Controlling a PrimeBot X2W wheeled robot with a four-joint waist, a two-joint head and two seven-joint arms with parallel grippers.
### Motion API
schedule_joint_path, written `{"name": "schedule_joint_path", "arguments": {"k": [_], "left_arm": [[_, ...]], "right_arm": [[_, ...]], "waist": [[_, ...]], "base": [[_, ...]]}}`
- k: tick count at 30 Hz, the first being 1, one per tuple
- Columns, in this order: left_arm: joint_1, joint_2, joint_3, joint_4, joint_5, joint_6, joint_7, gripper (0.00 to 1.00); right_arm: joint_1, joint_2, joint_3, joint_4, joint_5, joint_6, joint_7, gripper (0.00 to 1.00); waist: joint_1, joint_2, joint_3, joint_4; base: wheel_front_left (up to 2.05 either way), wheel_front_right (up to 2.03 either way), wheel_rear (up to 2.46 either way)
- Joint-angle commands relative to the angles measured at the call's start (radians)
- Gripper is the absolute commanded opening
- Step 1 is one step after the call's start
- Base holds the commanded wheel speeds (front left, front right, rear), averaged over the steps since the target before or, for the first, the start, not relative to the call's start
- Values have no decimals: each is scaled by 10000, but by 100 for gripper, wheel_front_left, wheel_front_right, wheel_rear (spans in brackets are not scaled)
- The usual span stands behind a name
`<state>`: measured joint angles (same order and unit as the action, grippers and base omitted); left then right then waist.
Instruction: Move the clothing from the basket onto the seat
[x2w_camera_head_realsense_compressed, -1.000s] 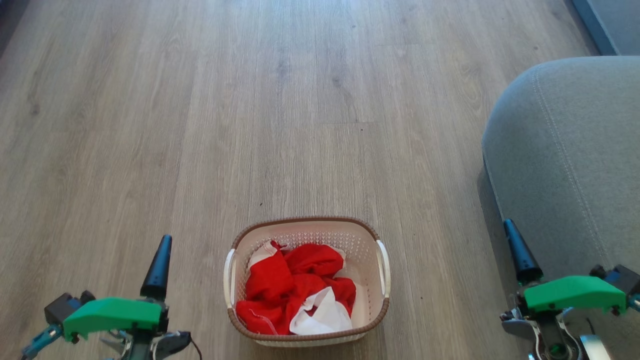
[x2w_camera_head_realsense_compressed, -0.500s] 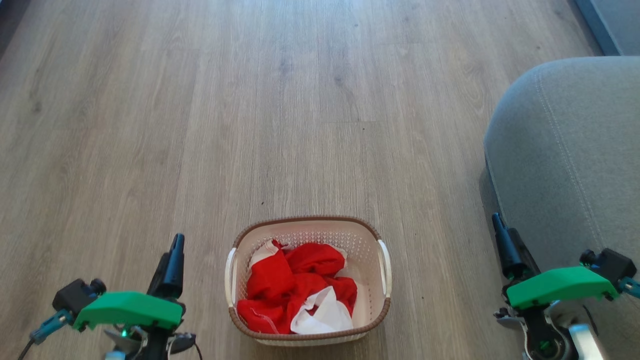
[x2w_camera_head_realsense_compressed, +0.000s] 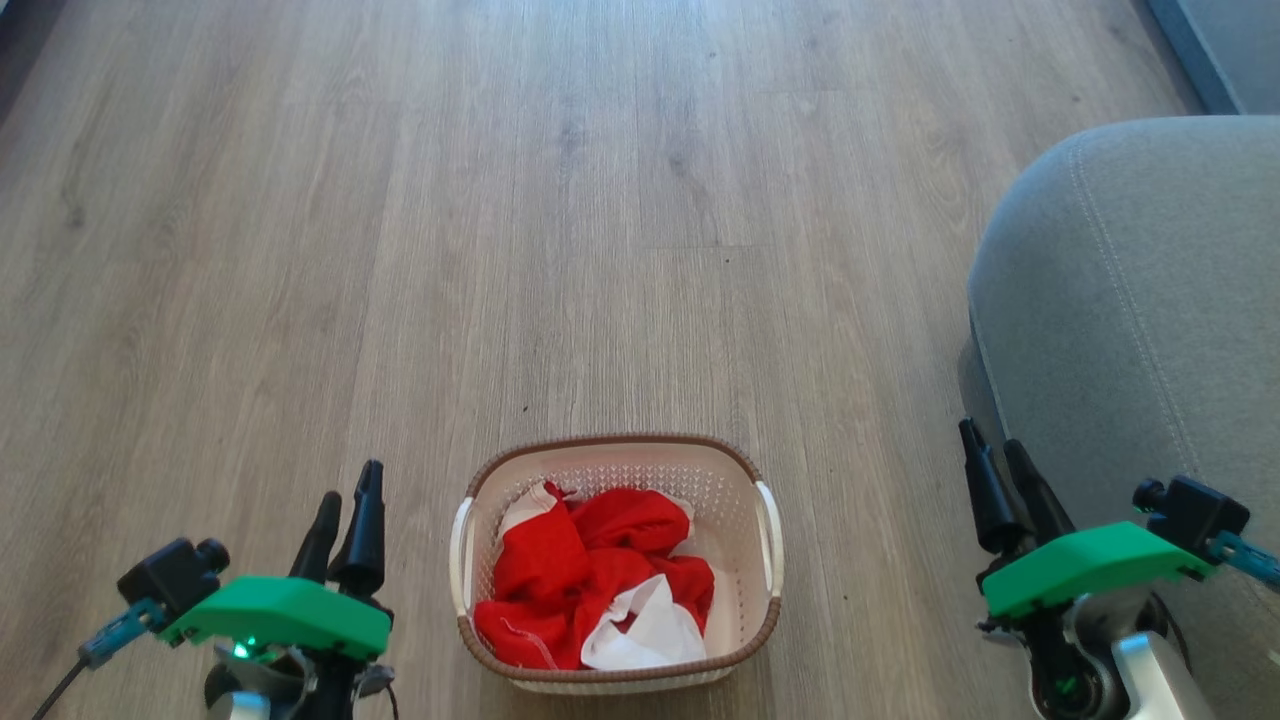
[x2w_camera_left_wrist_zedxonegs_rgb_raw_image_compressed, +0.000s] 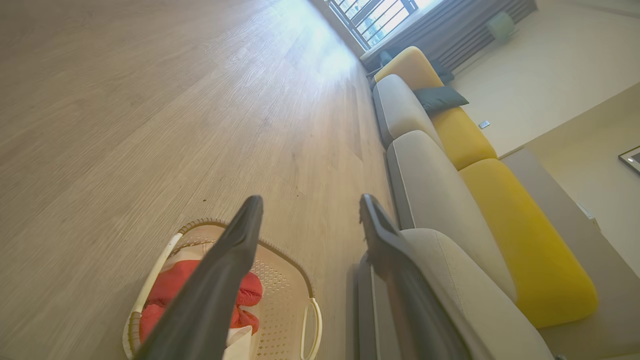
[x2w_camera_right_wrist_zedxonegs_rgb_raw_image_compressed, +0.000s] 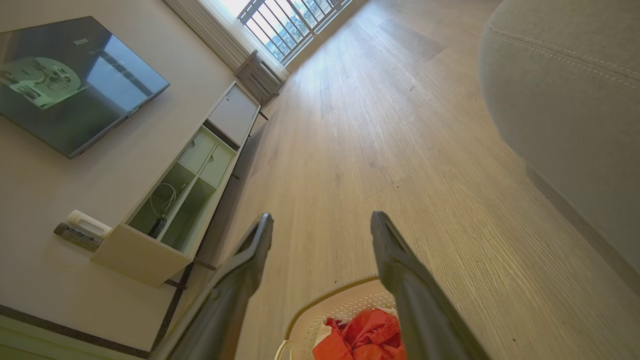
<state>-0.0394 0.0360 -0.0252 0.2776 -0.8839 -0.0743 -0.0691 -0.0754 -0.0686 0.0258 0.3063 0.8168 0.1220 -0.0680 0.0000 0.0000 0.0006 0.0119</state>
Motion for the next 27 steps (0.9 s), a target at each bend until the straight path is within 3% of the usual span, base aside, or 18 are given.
{"name": "schedule_joint_path", "arguments": {"k": [1,27], "left_arm": [[-507,95,136,-389,377,76,-153,100],[-509,115,117,-667,3625,238,-914,100]], "right_arm": [[-544,-190,183,-320,-359,46,-152,100],[-464,-222,592,-74,-3071,63,-918,100]], "waist": [[0,0,-6,-2],[0,0,55,9]], "base": [[0,0,0],[0,0,0]]}}
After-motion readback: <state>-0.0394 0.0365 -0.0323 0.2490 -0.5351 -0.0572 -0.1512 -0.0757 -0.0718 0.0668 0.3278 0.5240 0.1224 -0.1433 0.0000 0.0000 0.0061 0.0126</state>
